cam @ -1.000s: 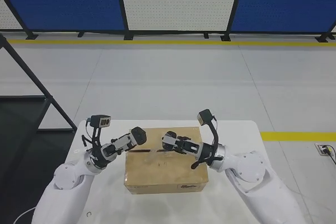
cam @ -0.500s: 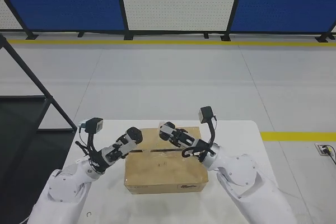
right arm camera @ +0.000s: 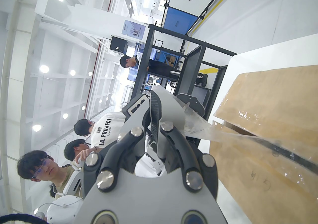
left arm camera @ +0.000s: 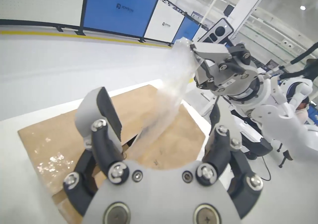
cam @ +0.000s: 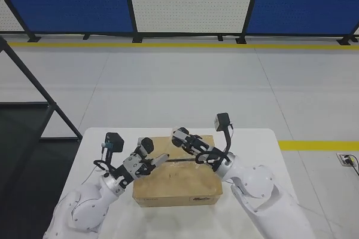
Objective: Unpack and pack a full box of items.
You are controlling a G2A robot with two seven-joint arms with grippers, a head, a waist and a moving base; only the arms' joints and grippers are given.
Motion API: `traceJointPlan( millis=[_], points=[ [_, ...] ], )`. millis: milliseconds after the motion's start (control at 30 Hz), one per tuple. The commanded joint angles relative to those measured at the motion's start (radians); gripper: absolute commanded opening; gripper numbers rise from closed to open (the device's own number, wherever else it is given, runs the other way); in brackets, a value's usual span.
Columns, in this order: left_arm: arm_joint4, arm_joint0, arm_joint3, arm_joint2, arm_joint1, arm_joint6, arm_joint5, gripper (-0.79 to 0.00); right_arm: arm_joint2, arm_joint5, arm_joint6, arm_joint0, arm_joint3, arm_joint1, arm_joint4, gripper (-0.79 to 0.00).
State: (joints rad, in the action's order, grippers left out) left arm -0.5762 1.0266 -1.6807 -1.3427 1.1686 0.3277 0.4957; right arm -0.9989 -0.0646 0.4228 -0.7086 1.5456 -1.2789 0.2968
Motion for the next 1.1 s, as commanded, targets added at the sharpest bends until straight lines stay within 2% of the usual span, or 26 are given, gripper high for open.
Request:
traceJointPlan(
  millis=[0,67,133,167,267,333,500,733,767,800,833,1067],
  points=[
    [-0.031,0.002,-0.003,0.005,0.0,-0.009,-0.009,-0.117,-0.004,0.002,0.001,-0.003,0.003,-0.001,-0.002,-0.785],
    [-0.048,0.006,-0.009,0.013,0.0,-0.017,-0.01,-0.271,-0.007,0.004,0.002,-0.005,0.005,-0.003,-0.004,-0.785],
    [-0.067,0.01,-0.014,0.022,0.001,-0.026,-0.007,-0.332,-0.01,0.006,0.002,-0.007,0.006,-0.004,-0.006,-0.785],
    [-0.073,0.012,-0.017,0.028,0.001,-0.023,0.002,-0.394,-0.012,0.007,0.003,-0.007,0.006,-0.005,-0.005,-0.785],
    [-0.08,0.015,-0.021,0.033,0.0,-0.02,0.012,-0.44,-0.015,0.009,0.008,-0.009,0.006,-0.007,-0.005,-0.785],
    [-0.086,0.018,-0.025,0.034,0.0,-0.025,0.013,-0.539,-0.017,0.012,0.011,-0.008,0.005,-0.009,-0.007,-0.785],
    [-0.097,0.025,-0.033,0.036,-0.001,-0.033,0.02,-0.68,-0.021,0.017,0.016,-0.011,0.005,-0.012,-0.011,-0.785],
    [-0.108,0.027,-0.036,0.028,-0.003,-0.044,0.017,-0.776,-0.028,0.021,0.021,-0.017,0.01,-0.017,-0.019,-0.785],
    [-0.107,0.027,-0.036,0.026,-0.003,-0.045,0.017,-0.785,-0.029,0.021,0.021,-0.019,0.01,-0.017,-0.019,-0.671],
    [-0.105,0.027,-0.034,0.025,-0.003,-0.045,0.017,-0.785,-0.029,0.023,0.021,-0.02,0.011,-0.018,-0.02,-0.249],
    [-0.103,0.026,-0.033,0.023,-0.003,-0.045,0.017,-0.785,-0.03,0.028,0.022,-0.021,0.011,-0.019,-0.02,0.0],
    [-0.022,0.007,0.0,0.013,-0.004,-0.033,0.045,-0.785,-0.061,0.031,0.025,-0.044,0.028,-0.017,-0.023,0.0]
  ],
)
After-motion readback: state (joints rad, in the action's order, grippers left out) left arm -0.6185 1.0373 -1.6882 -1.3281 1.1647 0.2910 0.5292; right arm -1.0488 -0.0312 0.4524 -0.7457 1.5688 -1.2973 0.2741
